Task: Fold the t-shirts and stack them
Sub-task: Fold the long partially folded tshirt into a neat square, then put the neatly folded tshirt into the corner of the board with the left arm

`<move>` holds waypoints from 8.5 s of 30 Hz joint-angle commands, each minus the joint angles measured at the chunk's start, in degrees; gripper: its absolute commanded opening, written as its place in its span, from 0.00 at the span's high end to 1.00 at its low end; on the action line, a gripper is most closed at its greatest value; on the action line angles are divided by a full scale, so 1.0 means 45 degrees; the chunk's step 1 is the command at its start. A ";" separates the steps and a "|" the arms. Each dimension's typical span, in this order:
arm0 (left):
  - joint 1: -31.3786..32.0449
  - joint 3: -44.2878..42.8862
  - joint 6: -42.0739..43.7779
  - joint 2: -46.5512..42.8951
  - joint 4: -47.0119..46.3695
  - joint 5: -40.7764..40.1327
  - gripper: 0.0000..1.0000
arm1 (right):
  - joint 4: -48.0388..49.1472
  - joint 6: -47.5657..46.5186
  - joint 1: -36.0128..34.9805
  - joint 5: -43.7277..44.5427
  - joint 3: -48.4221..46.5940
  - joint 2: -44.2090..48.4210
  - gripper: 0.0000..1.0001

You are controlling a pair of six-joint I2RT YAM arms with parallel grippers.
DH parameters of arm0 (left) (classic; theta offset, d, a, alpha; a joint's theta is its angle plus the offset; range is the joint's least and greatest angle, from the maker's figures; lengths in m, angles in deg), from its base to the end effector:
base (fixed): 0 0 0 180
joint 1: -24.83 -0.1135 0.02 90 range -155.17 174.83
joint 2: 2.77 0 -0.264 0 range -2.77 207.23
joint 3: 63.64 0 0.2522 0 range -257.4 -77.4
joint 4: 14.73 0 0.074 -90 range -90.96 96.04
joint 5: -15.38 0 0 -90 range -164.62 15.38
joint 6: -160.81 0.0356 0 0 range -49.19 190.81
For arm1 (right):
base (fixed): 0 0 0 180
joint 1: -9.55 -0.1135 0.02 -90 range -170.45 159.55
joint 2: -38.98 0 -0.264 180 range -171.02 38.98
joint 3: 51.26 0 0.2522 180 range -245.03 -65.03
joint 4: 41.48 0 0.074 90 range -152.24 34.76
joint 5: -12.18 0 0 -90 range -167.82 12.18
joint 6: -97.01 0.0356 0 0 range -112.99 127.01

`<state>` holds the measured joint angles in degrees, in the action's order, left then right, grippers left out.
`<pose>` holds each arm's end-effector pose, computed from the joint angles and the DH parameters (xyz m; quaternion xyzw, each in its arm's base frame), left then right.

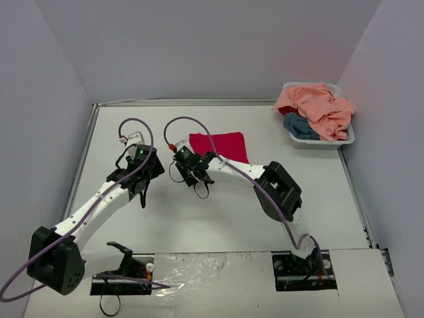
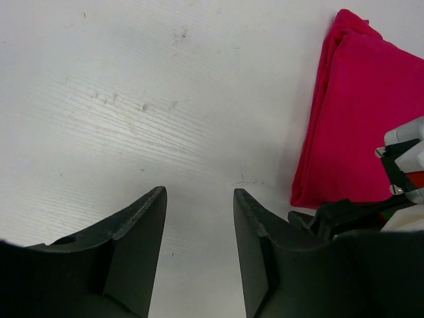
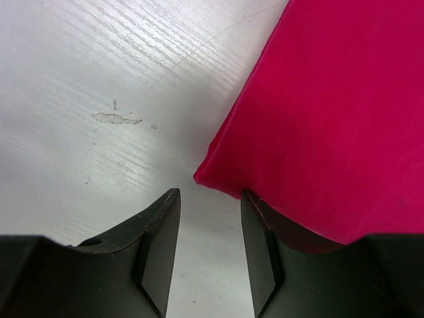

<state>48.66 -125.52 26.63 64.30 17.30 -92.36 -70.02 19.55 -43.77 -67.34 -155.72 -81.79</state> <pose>0.2369 -0.0928 0.2686 -0.2238 0.8590 -0.1311 0.4413 0.2886 0.3766 0.1926 -0.2875 0.8741 0.1370 0.3667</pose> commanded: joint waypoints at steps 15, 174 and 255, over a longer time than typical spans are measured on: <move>-0.1468 0.0809 -0.0610 -0.0139 -0.0483 0.1693 0.53 | -0.0152 -0.0149 -0.0065 0.1069 -0.0100 -0.0799 0.64; -0.3362 -0.5595 -0.1023 0.9900 -0.3459 0.7829 0.91 | -0.1675 0.0222 0.0443 0.1558 0.4237 0.5569 0.29; -0.9573 -1.8290 0.1206 1.7068 0.1860 0.7535 0.86 | -0.1675 0.0144 0.0775 0.0874 0.4002 0.2502 0.26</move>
<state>7.57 -204.38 31.22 141.32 24.77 -57.69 -76.01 20.40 -40.66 -63.39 -136.77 -69.83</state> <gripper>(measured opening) 0.139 0.738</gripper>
